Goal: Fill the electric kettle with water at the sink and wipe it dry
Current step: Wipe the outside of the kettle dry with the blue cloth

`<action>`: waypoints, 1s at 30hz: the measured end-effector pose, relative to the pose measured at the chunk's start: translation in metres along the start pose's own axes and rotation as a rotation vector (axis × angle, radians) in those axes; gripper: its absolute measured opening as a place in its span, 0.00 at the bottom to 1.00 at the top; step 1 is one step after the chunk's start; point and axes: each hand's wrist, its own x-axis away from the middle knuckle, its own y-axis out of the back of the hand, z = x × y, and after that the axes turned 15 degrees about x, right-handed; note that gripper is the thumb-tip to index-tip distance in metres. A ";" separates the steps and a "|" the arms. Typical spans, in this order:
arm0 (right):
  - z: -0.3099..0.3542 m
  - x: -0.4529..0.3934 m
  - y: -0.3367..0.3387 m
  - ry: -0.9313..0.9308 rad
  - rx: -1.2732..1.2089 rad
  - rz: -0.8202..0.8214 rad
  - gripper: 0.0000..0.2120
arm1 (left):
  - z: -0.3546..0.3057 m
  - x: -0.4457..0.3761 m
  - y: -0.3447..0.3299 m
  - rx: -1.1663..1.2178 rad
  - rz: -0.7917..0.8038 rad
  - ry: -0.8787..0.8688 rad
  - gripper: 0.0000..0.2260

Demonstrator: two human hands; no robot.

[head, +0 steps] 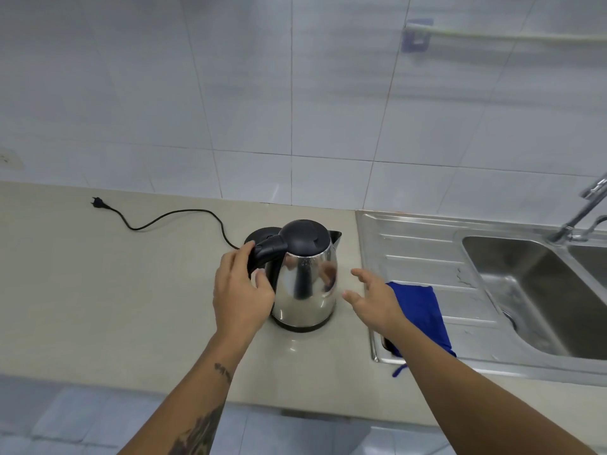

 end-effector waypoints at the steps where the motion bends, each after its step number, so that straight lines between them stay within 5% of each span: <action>1: -0.013 -0.002 0.001 -0.020 0.108 -0.009 0.30 | -0.004 -0.001 -0.001 -0.026 0.043 -0.071 0.24; 6: -0.068 -0.004 0.009 -0.214 0.565 0.087 0.33 | -0.025 -0.014 -0.013 -0.331 0.335 -0.429 0.29; 13: -0.094 -0.013 0.001 -0.279 0.624 0.197 0.35 | -0.027 -0.008 -0.018 -0.634 0.435 -0.404 0.41; 22: -0.118 0.000 0.003 -0.146 0.721 -0.010 0.36 | -0.035 -0.003 -0.021 -0.715 0.420 -0.385 0.41; 26: -0.120 0.001 0.025 -0.130 0.625 -0.068 0.34 | -0.042 -0.007 -0.016 -0.731 0.470 -0.365 0.40; 30: -0.085 0.008 0.040 -0.224 0.212 -0.184 0.31 | -0.050 -0.008 -0.012 -0.741 0.486 -0.335 0.39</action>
